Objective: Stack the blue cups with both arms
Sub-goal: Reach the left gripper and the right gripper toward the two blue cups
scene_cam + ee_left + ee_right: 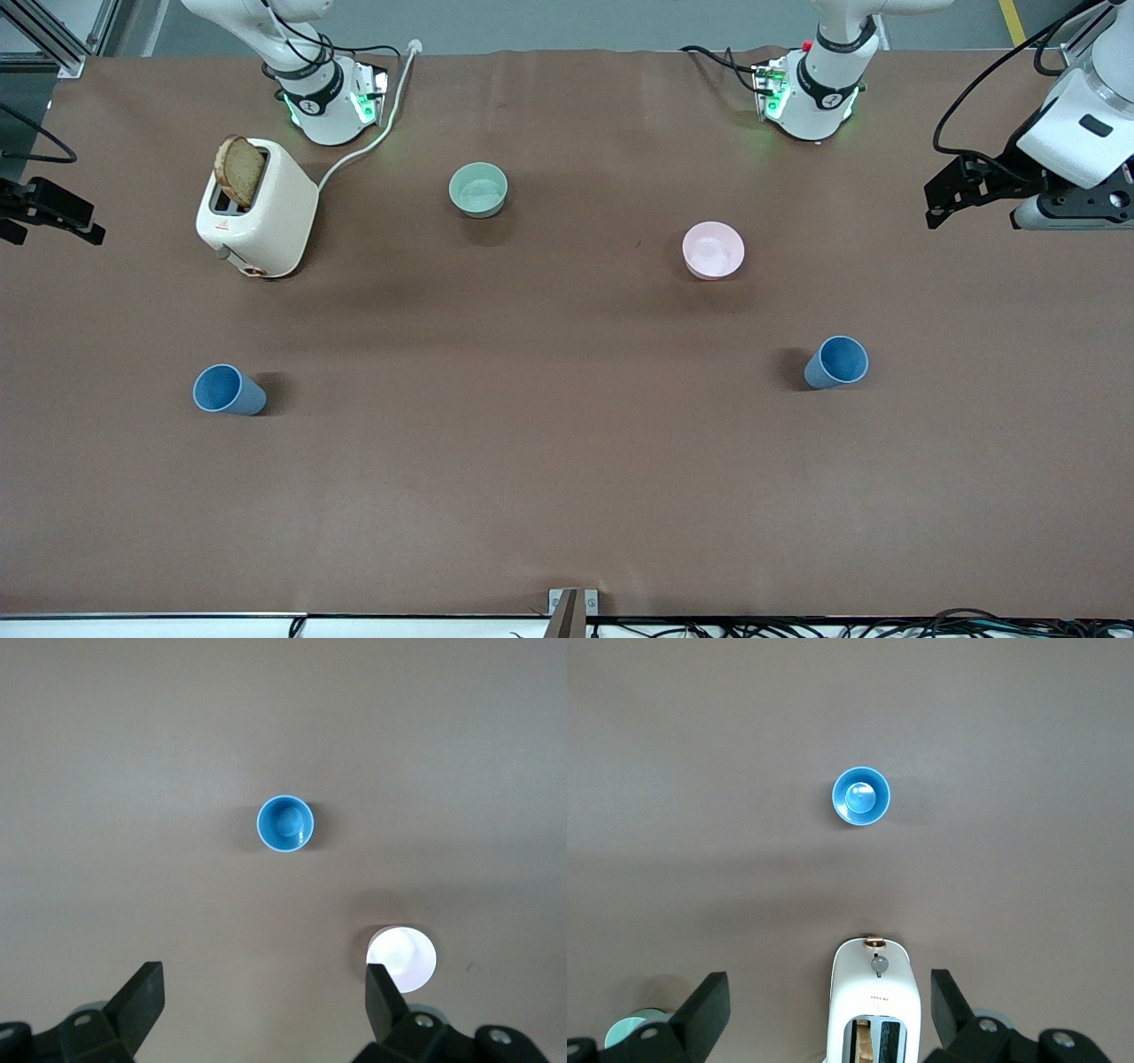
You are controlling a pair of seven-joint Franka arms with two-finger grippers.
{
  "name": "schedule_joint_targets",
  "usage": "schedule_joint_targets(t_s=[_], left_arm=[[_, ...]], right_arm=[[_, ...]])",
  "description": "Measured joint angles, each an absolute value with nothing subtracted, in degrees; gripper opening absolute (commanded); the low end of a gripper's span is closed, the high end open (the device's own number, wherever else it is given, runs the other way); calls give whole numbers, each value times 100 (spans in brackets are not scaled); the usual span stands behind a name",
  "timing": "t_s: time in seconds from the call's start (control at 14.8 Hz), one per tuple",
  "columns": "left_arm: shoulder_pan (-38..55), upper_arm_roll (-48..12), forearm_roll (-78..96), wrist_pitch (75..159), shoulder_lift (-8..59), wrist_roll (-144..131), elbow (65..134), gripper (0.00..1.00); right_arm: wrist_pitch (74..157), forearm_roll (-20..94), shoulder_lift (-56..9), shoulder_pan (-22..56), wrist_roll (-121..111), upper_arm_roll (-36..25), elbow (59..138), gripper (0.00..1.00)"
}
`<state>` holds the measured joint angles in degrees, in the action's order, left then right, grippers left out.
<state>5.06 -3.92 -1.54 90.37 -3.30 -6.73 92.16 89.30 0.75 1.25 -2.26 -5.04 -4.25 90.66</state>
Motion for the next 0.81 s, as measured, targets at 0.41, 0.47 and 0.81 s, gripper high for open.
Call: schedule_joint_targets(t_s=[0.41, 0.47, 0.81], left_arm=[[468, -384, -154, 9010, -194, -656, 9134, 100], [410, -379, -154, 9038, -62, -617, 9139, 100], [139, -369, -154, 10610, 990, -458, 9686, 100]], right_arm=[[8937, 75, 124, -228, -504, -427, 9072, 100], [8961, 75, 121, -228, -504, -428, 9086, 100], [9960, 75, -31, -232, -504, -431, 9718, 100]])
